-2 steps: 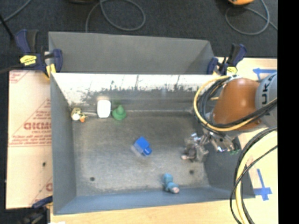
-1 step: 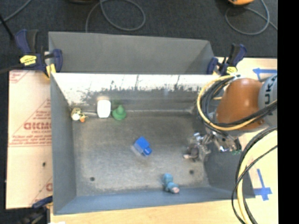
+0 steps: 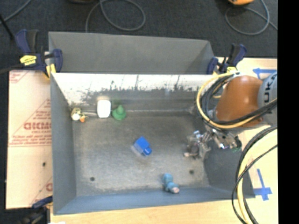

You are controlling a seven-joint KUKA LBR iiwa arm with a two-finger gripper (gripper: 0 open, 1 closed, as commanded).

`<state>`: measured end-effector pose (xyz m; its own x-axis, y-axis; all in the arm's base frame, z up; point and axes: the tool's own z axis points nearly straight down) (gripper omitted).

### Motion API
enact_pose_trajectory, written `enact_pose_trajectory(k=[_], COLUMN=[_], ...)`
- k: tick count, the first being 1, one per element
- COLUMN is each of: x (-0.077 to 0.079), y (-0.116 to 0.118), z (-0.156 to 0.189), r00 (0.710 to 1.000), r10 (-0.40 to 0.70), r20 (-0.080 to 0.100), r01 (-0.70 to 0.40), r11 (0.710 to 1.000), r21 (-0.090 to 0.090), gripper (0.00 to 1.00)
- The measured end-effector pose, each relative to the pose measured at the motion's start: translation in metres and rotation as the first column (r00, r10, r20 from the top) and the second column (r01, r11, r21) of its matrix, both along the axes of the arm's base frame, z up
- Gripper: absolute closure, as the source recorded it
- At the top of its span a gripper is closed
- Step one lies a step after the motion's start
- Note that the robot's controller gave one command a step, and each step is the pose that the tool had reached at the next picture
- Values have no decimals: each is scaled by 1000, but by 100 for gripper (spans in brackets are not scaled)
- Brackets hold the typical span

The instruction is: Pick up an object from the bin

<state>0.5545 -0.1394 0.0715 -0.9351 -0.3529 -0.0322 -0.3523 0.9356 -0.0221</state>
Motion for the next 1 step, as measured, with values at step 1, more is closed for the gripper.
enact_pose_trajectory(k=[1], x=[-14], y=[-15], z=[202], r00=[999], r10=[48], r20=[-3], r01=[-48], r11=[999], r21=[1], gripper=[100])
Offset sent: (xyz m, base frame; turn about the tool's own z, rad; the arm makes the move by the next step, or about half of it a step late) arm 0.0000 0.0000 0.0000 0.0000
